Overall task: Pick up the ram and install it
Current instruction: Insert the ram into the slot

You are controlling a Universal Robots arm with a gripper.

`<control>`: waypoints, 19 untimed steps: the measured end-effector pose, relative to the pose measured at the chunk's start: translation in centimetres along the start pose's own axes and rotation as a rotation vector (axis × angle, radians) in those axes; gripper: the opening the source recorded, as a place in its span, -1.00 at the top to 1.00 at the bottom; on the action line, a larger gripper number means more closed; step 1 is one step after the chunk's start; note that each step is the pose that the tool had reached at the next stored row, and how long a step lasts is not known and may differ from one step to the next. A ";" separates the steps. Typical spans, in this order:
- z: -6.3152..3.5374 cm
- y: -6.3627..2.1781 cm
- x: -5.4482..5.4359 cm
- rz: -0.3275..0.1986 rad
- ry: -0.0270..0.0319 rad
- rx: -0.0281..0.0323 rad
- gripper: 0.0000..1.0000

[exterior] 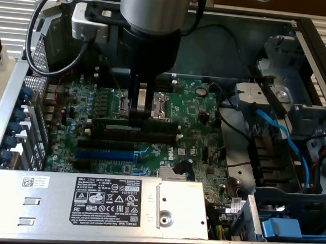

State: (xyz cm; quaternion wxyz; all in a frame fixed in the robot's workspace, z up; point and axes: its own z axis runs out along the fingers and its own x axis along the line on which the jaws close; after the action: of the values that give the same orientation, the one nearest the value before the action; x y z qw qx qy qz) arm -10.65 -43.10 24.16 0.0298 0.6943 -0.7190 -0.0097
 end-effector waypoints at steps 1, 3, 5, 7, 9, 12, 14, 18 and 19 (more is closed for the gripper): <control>0.00 0.00 0.0 -0.002 0.0001 0.0000 0.76; 0.00 0.00 0.0 -0.008 0.0005 0.0001 0.76; 0.00 0.00 0.0 -0.012 0.0007 0.0003 0.76; 0.00 0.00 0.0 -0.015 0.0009 0.0004 0.76; 0.00 0.00 0.0 -0.015 0.0009 0.0004 0.76; 0.00 0.00 0.0 -0.015 0.0002 0.0004 0.76; 0.00 0.00 0.0 -0.015 -0.0007 0.0004 0.76; 0.03 0.00 0.0 -0.016 -0.0012 0.0003 0.76; 0.03 0.00 0.0 -0.016 -0.0012 0.0002 0.76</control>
State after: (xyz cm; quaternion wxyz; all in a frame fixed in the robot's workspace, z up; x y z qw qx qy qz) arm -10.65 -43.10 24.13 0.0292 0.6999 -0.7136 -0.0103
